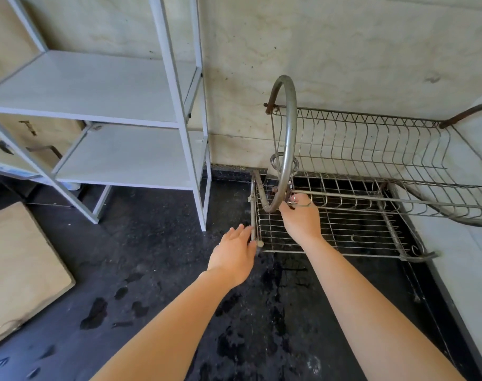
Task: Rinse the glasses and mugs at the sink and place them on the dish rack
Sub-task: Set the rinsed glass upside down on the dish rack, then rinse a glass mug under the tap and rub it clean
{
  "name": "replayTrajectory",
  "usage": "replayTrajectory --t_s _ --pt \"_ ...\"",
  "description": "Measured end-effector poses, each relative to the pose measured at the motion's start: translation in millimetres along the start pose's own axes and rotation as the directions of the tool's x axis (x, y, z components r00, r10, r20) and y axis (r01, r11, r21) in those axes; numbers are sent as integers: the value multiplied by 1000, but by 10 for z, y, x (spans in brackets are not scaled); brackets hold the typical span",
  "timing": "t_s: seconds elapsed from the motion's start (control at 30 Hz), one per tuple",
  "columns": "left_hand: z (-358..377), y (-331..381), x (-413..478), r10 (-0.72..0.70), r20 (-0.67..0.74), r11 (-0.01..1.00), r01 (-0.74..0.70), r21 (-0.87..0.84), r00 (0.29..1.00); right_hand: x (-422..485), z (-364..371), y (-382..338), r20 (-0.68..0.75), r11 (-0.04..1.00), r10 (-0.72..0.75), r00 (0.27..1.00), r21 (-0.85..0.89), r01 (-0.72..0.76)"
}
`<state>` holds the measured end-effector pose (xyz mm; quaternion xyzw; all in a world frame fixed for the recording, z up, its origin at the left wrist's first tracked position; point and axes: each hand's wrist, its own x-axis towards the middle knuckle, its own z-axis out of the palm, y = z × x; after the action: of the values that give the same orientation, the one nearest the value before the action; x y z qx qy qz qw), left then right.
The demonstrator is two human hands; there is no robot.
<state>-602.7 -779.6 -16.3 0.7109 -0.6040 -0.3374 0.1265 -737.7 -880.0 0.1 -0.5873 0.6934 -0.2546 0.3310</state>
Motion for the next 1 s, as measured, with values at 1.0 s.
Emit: replayTrajectory --t_s 1.0 --pt "-1407 -4414 -5596 -741 -522 652 637 -411 422 -5586 3806 -2246 806 593 -522 277 109 798"
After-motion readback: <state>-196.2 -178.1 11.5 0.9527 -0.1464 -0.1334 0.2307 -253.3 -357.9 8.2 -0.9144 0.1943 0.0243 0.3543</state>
